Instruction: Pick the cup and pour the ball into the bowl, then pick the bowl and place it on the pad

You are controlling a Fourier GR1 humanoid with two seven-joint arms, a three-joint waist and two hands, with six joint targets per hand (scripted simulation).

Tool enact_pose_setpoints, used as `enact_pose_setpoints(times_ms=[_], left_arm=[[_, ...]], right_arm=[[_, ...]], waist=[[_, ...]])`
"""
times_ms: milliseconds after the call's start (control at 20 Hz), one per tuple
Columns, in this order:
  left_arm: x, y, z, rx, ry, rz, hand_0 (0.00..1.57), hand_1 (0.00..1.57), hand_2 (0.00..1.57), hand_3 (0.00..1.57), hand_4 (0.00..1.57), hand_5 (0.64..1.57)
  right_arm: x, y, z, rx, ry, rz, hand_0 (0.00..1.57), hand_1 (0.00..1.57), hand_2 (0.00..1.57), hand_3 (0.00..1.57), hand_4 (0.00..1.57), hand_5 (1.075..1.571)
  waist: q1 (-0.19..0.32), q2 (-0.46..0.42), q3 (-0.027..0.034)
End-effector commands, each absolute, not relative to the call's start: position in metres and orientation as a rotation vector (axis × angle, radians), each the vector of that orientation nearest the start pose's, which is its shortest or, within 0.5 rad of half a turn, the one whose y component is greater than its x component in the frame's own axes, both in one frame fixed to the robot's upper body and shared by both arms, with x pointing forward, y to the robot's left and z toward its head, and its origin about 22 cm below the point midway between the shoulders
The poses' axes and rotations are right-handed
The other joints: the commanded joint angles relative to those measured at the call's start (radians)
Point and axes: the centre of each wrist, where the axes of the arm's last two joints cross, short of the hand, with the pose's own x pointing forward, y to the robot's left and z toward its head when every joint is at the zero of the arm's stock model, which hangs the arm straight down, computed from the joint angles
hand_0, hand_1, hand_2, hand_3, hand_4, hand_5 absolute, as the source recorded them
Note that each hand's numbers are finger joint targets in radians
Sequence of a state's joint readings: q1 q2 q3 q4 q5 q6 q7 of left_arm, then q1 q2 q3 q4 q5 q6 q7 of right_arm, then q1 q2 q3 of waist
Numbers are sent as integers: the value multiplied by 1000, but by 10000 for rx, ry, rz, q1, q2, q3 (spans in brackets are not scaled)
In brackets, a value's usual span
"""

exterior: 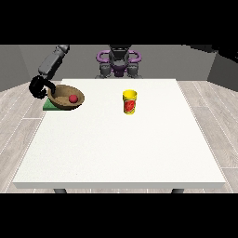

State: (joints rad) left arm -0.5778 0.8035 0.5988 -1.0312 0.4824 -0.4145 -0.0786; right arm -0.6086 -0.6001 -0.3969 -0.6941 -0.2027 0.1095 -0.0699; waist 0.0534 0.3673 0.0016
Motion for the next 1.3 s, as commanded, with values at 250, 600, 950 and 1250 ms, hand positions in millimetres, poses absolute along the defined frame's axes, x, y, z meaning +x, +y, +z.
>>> enact_pose_setpoints(times_ms=[250,600,950,1250], left_arm=[[276,495,244,1650,-22080,834,0,0,0,0,695,1560],[272,489,259,1397,-21949,640,0,0,0,0,699,1558],[269,497,268,1235,-21241,988,0,0,0,0,680,1554],[268,517,237,1527,-20558,1000,0,0,0,0,659,1548]], right_arm=[[305,-523,87,-4421,-16446,-2773,1571,1571,1571,0,986,1571],[326,-511,94,-4045,-15946,-2572,1571,1571,1571,0,979,1569],[323,-496,60,-3726,-14979,-1506,1571,1571,1571,881,999,1564],[317,-499,56,-3838,-14079,-1456,1571,1571,1571,1406,983,1561]], waist=[[267,1199,17],[394,1028,1],[50,267,-5],[111,-503,-14]])
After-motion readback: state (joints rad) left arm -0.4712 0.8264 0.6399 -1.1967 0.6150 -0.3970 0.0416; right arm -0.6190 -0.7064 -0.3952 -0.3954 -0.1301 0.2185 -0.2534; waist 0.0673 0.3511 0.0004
